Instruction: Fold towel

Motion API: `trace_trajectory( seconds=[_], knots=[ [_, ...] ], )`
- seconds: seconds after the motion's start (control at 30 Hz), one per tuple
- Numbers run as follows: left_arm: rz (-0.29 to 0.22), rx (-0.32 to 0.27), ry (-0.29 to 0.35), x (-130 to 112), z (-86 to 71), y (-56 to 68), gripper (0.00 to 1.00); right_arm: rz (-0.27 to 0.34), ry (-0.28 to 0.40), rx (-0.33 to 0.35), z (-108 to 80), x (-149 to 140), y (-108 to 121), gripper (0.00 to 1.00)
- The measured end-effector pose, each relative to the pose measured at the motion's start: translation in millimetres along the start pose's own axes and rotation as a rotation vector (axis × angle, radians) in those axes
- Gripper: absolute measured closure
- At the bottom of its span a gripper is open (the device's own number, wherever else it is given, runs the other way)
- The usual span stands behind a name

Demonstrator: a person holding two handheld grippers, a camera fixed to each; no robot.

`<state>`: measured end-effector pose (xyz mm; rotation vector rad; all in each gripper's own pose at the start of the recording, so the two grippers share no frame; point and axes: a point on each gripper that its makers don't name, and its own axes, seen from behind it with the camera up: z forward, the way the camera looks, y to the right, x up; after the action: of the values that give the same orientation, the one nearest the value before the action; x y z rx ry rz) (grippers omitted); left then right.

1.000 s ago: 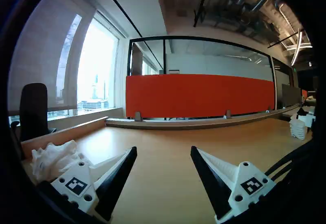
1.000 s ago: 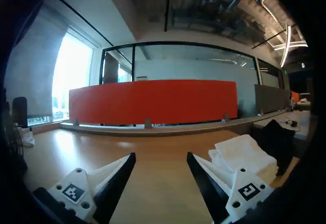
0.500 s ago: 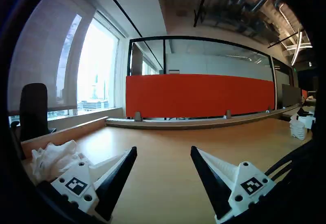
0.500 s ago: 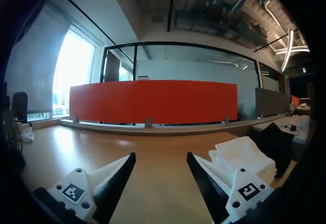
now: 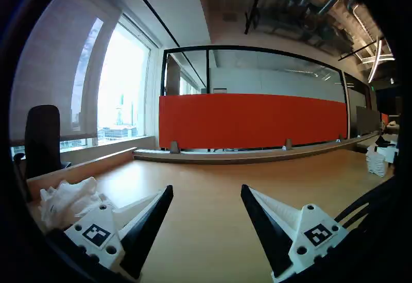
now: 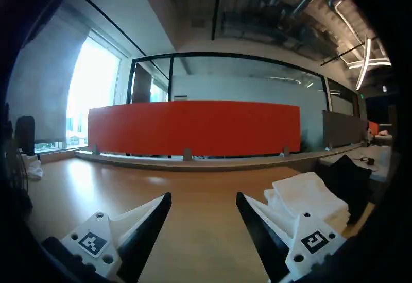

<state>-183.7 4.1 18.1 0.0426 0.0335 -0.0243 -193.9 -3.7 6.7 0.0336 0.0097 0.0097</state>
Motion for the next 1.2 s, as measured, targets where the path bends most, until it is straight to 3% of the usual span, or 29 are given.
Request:
trace_trajectory(
  seconds=[1.2],
  knots=[
    [0.000, 0.000, -0.002, 6.3, -1.8, -0.6, 0.02, 0.000, 0.000, 0.000, -0.6, -0.3, -0.2, 0.02]
  ],
)
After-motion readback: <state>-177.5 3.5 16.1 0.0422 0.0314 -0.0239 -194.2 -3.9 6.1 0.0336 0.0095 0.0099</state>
